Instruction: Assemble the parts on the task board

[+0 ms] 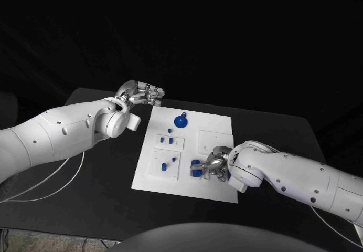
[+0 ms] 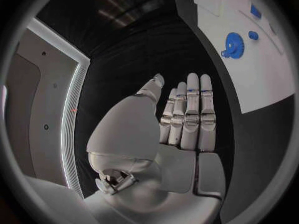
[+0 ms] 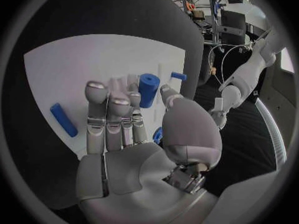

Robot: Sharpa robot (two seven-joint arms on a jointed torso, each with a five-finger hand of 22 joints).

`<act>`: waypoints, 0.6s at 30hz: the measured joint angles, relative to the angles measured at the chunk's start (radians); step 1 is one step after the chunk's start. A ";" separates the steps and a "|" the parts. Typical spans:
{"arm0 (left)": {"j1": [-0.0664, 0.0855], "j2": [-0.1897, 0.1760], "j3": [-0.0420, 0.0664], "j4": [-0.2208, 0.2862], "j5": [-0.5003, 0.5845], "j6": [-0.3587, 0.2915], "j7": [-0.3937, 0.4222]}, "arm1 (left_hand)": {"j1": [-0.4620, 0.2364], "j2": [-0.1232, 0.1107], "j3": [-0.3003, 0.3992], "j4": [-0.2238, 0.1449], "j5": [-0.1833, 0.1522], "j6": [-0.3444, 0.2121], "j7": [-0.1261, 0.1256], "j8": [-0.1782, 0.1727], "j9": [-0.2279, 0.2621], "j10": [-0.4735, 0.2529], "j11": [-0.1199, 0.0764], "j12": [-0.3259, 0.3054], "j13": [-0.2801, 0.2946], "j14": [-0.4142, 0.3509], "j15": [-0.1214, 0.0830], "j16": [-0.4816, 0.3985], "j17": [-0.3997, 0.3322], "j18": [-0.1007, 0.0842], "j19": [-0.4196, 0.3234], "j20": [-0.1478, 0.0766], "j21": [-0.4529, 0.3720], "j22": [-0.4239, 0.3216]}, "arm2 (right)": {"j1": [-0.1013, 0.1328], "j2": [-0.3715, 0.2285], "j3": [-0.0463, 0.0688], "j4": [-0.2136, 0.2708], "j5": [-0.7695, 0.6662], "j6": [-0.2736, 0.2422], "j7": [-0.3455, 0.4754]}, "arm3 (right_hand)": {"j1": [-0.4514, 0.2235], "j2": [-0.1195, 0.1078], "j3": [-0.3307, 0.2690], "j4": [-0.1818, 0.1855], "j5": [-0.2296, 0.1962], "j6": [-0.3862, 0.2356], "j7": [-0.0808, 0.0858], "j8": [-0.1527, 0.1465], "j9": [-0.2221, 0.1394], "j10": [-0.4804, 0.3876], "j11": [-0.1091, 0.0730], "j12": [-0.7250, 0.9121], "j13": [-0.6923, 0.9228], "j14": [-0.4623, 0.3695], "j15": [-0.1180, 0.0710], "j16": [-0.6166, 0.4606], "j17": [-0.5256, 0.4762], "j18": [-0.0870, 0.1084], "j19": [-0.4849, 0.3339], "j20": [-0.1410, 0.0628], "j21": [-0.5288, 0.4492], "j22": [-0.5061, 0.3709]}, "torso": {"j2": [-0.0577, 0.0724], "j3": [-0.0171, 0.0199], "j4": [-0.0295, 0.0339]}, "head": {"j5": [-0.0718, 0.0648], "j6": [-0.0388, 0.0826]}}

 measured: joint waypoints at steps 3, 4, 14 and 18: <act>0.000 -0.001 0.000 0.000 0.000 0.000 0.000 | 0.000 0.000 0.000 0.000 0.000 0.000 0.000 0.000 0.000 0.000 0.000 0.000 0.000 0.000 0.000 0.000 0.000 0.000 0.000 0.000 0.000 0.000 | 0.000 -0.007 0.000 0.011 -0.001 -0.003 0.000 | 0.000 0.000 0.000 0.004 0.000 0.000 0.000 0.000 0.001 0.000 0.000 0.000 0.000 0.000 0.000 0.000 0.001 0.000 0.000 0.000 0.000 0.001 | 0.000 -0.0001 0.0000 | 0.001 0.000; 0.000 -0.001 0.000 0.000 0.000 0.000 0.000 | 0.000 0.000 0.000 0.000 0.000 0.000 0.000 0.000 0.000 0.000 0.000 0.000 0.000 0.000 0.000 0.000 0.000 0.000 0.000 0.000 0.000 0.000 | 0.000 -0.010 0.000 0.015 -0.002 -0.004 0.000 | 0.001 -0.001 0.000 0.004 0.000 0.000 0.000 0.000 0.003 0.000 0.000 -0.004 0.000 0.000 0.000 0.000 0.002 0.000 0.000 0.000 0.000 0.001 | 0.000 0.0000 0.0000 | 0.001 0.000; 0.000 -0.003 0.000 0.000 -0.001 0.000 -0.001 | 0.000 0.000 0.000 0.000 0.000 0.000 0.000 0.000 0.000 0.000 0.000 0.000 0.000 0.000 0.000 0.000 0.000 0.000 0.000 0.000 0.000 -0.004 | 0.000 -0.048 0.005 0.060 -0.018 -0.014 0.000 | 0.004 -0.004 0.000 0.004 0.000 0.003 -0.003 0.000 0.020 0.000 0.000 -0.009 -0.004 0.004 -0.003 -0.004 0.005 0.000 0.000 0.000 0.004 0.004 | 0.000 0.0001 -0.0008 | 0.000 0.002; 0.000 -0.004 0.000 0.000 -0.001 0.000 -0.001 | 0.000 0.000 0.000 0.000 0.000 0.000 0.000 0.000 0.000 0.000 0.000 0.000 0.000 0.000 0.000 0.000 0.000 0.000 0.000 0.000 0.000 -0.004 | 0.000 -0.062 0.010 0.076 -0.025 -0.015 0.000 | 0.018 -0.001 0.010 -0.006 0.000 0.003 -0.003 0.000 0.024 0.002 -0.002 -0.009 -0.005 0.004 -0.003 -0.004 0.006 0.000 0.000 0.000 0.004 0.004 | 0.000 0.0001 -0.0007 | 0.000 0.002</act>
